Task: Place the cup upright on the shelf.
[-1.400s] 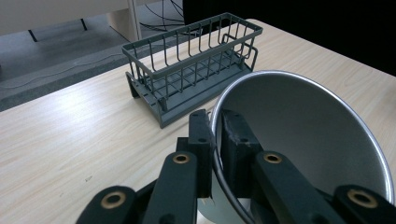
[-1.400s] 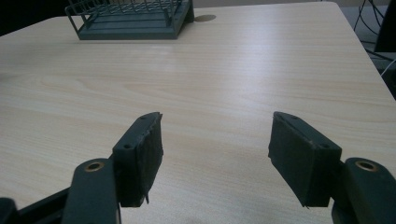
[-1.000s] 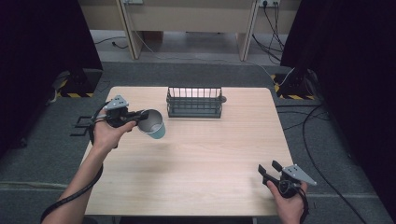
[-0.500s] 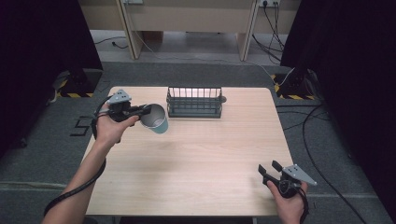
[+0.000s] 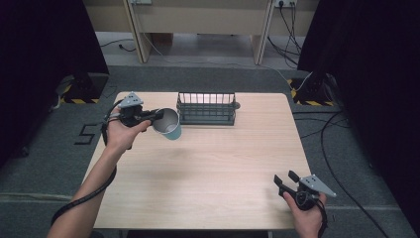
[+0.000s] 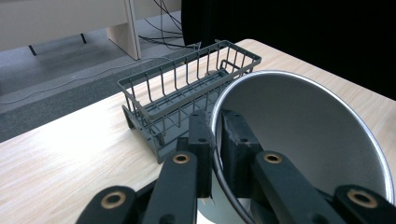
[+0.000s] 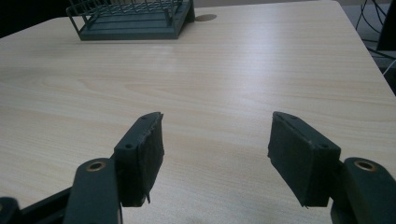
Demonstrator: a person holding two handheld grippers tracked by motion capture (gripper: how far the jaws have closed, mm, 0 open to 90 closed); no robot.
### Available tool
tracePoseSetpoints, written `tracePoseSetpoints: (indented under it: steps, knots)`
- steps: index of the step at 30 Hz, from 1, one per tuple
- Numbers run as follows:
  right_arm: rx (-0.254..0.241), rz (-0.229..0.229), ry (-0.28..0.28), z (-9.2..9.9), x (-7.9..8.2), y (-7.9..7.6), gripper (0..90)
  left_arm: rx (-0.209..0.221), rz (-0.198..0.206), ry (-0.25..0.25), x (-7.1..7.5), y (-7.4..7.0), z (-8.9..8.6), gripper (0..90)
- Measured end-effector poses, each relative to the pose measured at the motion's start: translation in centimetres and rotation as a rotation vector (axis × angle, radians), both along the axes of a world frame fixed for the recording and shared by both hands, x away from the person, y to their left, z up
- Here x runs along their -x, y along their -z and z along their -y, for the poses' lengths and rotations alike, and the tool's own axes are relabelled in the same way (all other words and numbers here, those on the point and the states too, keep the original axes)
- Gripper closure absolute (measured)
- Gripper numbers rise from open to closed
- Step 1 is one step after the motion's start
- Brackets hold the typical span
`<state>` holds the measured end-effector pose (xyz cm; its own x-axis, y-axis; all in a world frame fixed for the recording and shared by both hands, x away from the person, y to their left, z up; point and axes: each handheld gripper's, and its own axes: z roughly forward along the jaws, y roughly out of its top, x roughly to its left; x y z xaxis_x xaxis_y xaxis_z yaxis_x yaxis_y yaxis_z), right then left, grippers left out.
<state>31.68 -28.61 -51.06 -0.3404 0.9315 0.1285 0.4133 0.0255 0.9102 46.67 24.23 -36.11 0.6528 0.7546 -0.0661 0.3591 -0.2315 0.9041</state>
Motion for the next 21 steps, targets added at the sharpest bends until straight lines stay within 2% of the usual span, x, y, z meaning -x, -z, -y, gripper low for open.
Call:
tracePoseSetpoints:
  steps: [21]
  knots:
    - [0.001, -0.001, -0.002, 0.0, 0.0, 0.0, 36.2, 0.011, 0.018, -0.011, -1.4, -0.9, 0.7, 82.6]
